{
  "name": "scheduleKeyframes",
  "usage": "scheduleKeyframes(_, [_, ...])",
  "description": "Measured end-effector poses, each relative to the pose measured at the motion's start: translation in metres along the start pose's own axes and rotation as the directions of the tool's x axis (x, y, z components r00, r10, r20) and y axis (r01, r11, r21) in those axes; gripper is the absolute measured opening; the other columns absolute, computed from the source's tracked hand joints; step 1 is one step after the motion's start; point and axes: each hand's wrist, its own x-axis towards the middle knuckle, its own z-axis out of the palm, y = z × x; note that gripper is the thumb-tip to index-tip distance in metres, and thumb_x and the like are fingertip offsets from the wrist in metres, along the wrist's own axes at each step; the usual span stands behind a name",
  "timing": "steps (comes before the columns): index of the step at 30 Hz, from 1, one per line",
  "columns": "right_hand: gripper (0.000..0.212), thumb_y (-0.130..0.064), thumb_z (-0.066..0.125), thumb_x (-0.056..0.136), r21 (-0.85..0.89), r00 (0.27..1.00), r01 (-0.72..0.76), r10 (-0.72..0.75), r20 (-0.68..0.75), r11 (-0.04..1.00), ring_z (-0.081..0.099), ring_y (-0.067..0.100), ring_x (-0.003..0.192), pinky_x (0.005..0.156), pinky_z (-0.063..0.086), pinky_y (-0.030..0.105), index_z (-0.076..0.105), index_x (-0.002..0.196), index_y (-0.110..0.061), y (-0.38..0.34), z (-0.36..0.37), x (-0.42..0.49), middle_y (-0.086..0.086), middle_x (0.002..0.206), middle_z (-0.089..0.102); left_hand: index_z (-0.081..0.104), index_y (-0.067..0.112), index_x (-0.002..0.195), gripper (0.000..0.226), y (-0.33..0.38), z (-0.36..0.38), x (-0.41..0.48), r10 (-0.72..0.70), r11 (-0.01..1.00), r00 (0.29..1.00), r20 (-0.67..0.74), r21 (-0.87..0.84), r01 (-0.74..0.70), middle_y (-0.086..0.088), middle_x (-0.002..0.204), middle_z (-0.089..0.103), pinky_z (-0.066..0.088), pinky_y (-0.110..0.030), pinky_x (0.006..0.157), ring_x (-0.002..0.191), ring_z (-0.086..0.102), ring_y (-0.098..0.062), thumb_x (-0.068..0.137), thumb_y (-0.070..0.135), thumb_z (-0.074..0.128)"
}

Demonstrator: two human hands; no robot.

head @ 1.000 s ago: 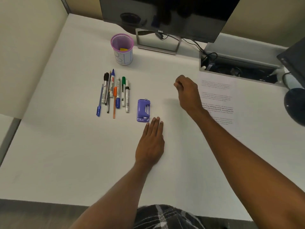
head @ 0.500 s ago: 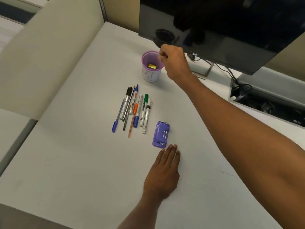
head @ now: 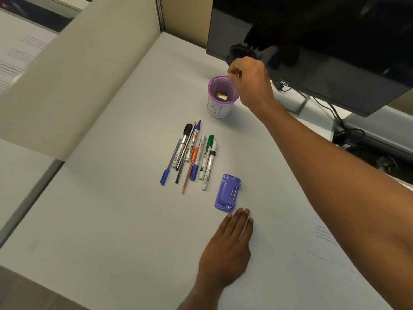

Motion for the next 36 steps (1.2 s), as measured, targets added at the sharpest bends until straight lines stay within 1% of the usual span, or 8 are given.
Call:
scheduleKeyframes(3, [0.014,-0.023,0.064,0.099,0.027,0.998,0.025,-0.023,-0.056,0.999,0.06,0.014,0.092,0.084,0.056,0.029,0.073,0.107,-0.014,0.002,-0.01,-0.011,0.005,0.107,0.07,0.032,0.01,0.16,0.069,0.0,0.001,0.0,0.009,1.0,1.0,-0.016,-0.016,-0.009,-0.01,0.17,0.024,0.014,-0.041,0.127,0.16,0.015,-0.024,0.097,0.03,0.053])
scheduleKeyframes(8, [0.018,-0.027,0.064,0.099,0.035,0.996,0.01,-0.007,-0.093,0.999,0.062,0.014,0.096,0.084,0.052,0.022,0.072,0.11,-0.015,0.011,-0.025,-0.041,0.005,0.11,0.07,0.031,0.01,0.16,0.065,-0.001,0.001,0.0,0.012,0.999,0.999,-0.031,-0.04,-0.013,-0.009,0.171,0.021,0.009,-0.039,0.131,0.161,0.007,-0.022,0.1,0.028,0.047])
scheduleKeyframes(11, [0.021,-0.028,0.064,0.1,0.042,0.993,-0.022,0.026,-0.117,0.999,0.06,0.013,0.097,0.081,0.043,0.017,0.072,0.112,-0.013,0.018,-0.032,-0.068,0.006,0.112,0.07,0.029,0.011,0.161,0.063,-0.001,0.001,0.0,0.005,0.999,0.999,-0.033,-0.053,-0.007,-0.008,0.171,0.02,0.011,-0.039,0.131,0.161,0.006,-0.021,0.102,0.028,0.044])
scheduleKeyframes(17, [0.019,-0.023,0.062,0.099,0.134,0.991,-0.059,0.075,-0.112,0.989,0.062,0.018,0.097,0.084,0.049,0.025,0.074,0.107,-0.01,0.04,-0.046,-0.142,0.007,0.107,0.071,0.026,0.013,0.162,0.061,0.001,-0.001,0.0,-0.018,0.999,0.999,-0.027,-0.035,0.017,-0.005,0.172,0.019,0.009,-0.036,0.128,0.16,0.009,-0.019,0.105,0.031,0.039])
scheduleKeyframes(24, [0.017,-0.019,0.062,0.1,0.158,0.978,-0.186,0.198,-0.065,0.97,0.062,0.02,0.097,0.084,0.045,0.024,0.072,0.108,-0.008,0.083,-0.044,-0.235,0.007,0.105,0.07,0.024,0.014,0.162,0.059,0.003,-0.001,-0.001,-0.036,0.999,0.999,-0.027,-0.021,0.036,-0.004,0.171,0.018,0.01,-0.036,0.128,0.159,0.005,-0.016,0.107,0.03,0.036])
scheduleKeyframes(26, [0.015,-0.019,0.063,0.099,0.154,0.969,-0.231,0.242,-0.055,0.961,0.063,0.021,0.096,0.085,0.05,0.03,0.072,0.107,-0.01,0.095,-0.044,-0.259,0.006,0.104,0.07,0.023,0.014,0.163,0.059,0.004,-0.002,-0.001,-0.043,0.999,0.999,-0.017,-0.023,0.043,-0.004,0.172,0.017,0.008,-0.035,0.128,0.16,0.006,-0.017,0.107,0.031,0.034])
scheduleKeyframes(29, [0.013,-0.017,0.065,0.098,0.154,0.957,-0.285,0.291,-0.015,0.946,0.063,0.021,0.095,0.084,0.053,0.037,0.072,0.106,-0.011,0.108,-0.042,-0.289,0.005,0.102,0.071,0.026,0.014,0.162,0.06,0.004,-0.004,-0.001,-0.045,0.999,0.999,-0.015,-0.027,0.044,-0.004,0.171,0.021,0.014,-0.037,0.129,0.16,0.014,-0.019,0.105,0.029,0.036])
scheduleKeyframes(36, [0.017,-0.019,0.064,0.099,0.139,0.942,-0.334,0.328,0.068,0.932,0.063,0.02,0.102,0.086,0.051,0.032,0.073,0.11,-0.01,0.103,-0.034,-0.344,0.004,0.106,0.07,0.026,0.014,0.162,0.059,0.006,-0.009,-0.001,-0.06,0.998,0.998,-0.016,-0.019,0.059,-0.005,0.171,0.02,0.003,-0.032,0.126,0.159,0.014,-0.018,0.106,0.028,0.04])
